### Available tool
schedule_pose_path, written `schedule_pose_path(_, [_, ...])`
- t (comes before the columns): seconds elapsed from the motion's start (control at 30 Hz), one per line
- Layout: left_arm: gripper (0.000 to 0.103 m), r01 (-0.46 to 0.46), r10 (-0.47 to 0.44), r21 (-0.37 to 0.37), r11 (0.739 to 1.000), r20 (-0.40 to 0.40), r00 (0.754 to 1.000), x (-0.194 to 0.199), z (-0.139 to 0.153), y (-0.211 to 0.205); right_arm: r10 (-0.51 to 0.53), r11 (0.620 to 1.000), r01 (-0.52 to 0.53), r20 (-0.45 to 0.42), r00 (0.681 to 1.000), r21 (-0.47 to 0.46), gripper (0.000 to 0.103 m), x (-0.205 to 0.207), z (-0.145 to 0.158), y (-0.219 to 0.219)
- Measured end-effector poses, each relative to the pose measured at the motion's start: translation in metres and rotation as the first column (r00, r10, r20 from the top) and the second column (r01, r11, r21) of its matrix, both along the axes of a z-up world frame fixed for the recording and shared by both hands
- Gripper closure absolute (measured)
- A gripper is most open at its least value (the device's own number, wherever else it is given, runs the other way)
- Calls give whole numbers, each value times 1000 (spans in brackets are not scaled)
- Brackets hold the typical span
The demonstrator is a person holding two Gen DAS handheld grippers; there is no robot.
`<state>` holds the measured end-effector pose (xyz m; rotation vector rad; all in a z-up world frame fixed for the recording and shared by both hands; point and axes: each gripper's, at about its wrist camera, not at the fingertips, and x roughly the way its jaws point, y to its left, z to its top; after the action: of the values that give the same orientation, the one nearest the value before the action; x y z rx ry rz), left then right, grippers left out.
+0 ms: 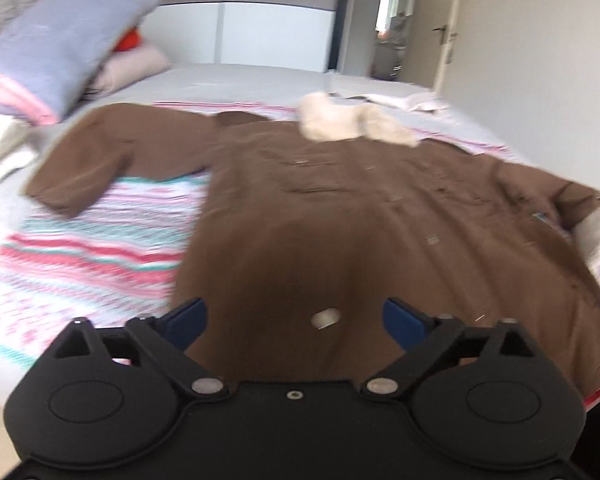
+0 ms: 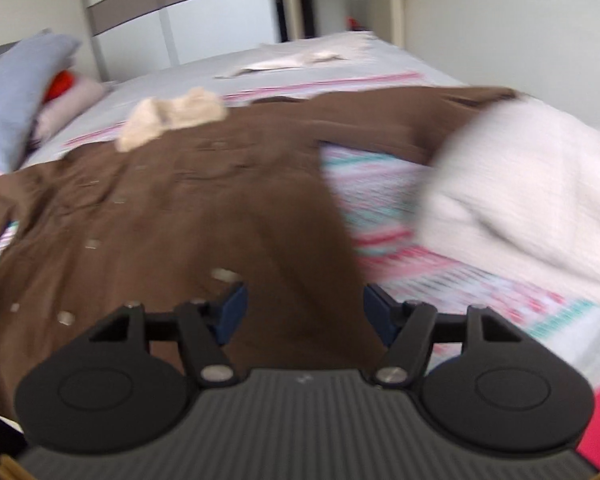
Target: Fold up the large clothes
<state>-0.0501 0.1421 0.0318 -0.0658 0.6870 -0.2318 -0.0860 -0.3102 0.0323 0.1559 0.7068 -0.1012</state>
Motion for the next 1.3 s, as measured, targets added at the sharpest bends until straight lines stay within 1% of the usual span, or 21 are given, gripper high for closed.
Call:
schedule_pose_path(0.1, [4,3,-2,14,1000,-23,1000,25,-9,-20,77,997,-77,3,997,20,36,39,3,34])
schedule_pose_path(0.23, [3,-54,54,39,998,-18,998,49,-10,-18,130,990,-131,20,991,56,24,81,7,71])
schedule_pose_path(0.37, [0,-155,155,33,987,-7,988,68,-9,18,168,983,-170,31,985,76,13,116,-3,89])
schedule_pose_path(0.43, [0,-226,226,33,974,-7,974,81,-9,47,187,979,-189,34,982,75,6,133,-15,95])
schedule_pose_path(0.5, [0,-297,297,23,955,-4,955,95,-11,84,209,975,-210,23,978,71,4,148,-33,97])
schedule_pose_path(0.57, [0,-371,371,-7,928,-2,928,108,-16,124,203,978,-200,-40,978,58,4,160,-50,98])
schedule_pose_path(0.6, [0,-420,420,-36,907,-5,907,114,-19,145,199,979,-196,-60,978,53,4,164,-56,98])
schedule_pose_path(0.67, [0,-528,529,-118,841,-20,848,123,-31,186,207,977,-204,-53,977,55,4,170,-58,97])
schedule_pose_path(0.7, [3,-559,561,-170,812,-41,827,128,-39,206,212,976,-209,-48,976,54,4,174,-58,97])
schedule_pose_path(0.77, [3,-590,590,-256,766,-85,803,140,-54,232,216,976,-214,-39,976,49,4,179,-56,98])
schedule_pose_path(0.83, [14,-610,613,-337,717,-112,782,153,-67,252,210,977,-208,-43,977,44,4,185,-57,97])
schedule_pose_path(0.87, [15,-614,619,-370,697,-122,776,159,-74,259,204,978,-202,-47,978,41,4,189,-59,98])
schedule_pose_path(0.93, [25,-622,634,-407,669,-125,763,172,-84,269,194,981,-193,-51,980,31,4,192,-61,99])
schedule_pose_path(0.97, [28,-623,645,-413,664,-104,757,179,-86,272,192,981,-191,-52,980,27,4,195,-62,100])
schedule_pose_path(1.0, [41,-620,649,-414,666,-87,756,186,-85,274,193,981,-192,-50,980,24,4,197,-63,102])
schedule_pose_path(1.03, [61,-617,644,-409,672,-89,760,194,-86,273,195,981,-194,-44,980,24,4,200,-64,102])
schedule_pose_path(1.07, [74,-621,641,-389,681,-95,762,202,-82,272,196,981,-195,-38,980,23,4,202,-65,103])
schedule_pose_path(1.1, [94,-631,646,-341,697,-84,759,207,-74,270,194,981,-193,-35,980,21,4,204,-65,104])
schedule_pose_path(1.17, [96,-621,641,-262,739,-11,768,211,-50,265,193,981,-193,-34,981,16,4,207,-67,104])
schedule_pose_path(1.2, [96,-619,642,-234,750,36,765,212,-35,264,191,981,-191,-33,981,15,4,207,-67,103])
schedule_pose_path(1.3, [97,-641,657,-144,754,170,735,212,16,276,185,983,-184,-26,982,18,4,207,-67,100])
